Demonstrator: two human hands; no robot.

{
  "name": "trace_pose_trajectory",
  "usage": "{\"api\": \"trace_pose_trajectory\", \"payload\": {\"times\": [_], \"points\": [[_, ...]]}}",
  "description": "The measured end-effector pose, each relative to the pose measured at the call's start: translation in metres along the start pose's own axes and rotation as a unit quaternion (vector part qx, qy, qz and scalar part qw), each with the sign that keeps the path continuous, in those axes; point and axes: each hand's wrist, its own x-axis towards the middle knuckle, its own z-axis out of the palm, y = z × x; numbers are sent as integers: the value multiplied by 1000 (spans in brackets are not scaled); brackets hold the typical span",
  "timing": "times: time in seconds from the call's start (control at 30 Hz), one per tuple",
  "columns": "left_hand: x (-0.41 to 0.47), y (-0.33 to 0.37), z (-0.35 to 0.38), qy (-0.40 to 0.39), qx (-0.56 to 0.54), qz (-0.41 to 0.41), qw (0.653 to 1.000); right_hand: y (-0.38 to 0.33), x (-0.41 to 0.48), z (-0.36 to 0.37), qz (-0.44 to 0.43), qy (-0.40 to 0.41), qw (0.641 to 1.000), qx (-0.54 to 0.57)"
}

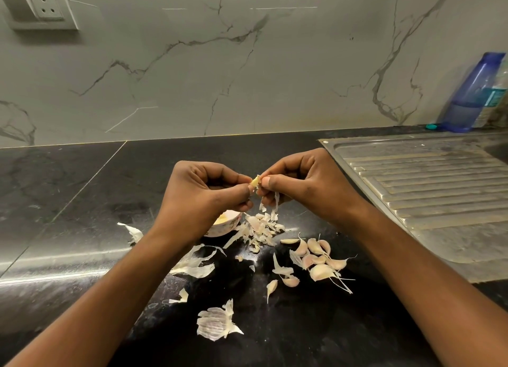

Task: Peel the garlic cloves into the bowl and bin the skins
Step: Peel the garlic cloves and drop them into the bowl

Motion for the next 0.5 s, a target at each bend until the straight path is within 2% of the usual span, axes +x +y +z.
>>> {"api": "trace_pose_trajectory", "payload": {"times": [0.37, 0.5], "points": [[0, 0, 1, 0, 13, -13, 1000, 2, 0, 0, -17, -9, 999, -28], [1, 0, -1, 3, 10, -22, 1000, 3, 2, -4, -24, 14, 999, -36]]}}
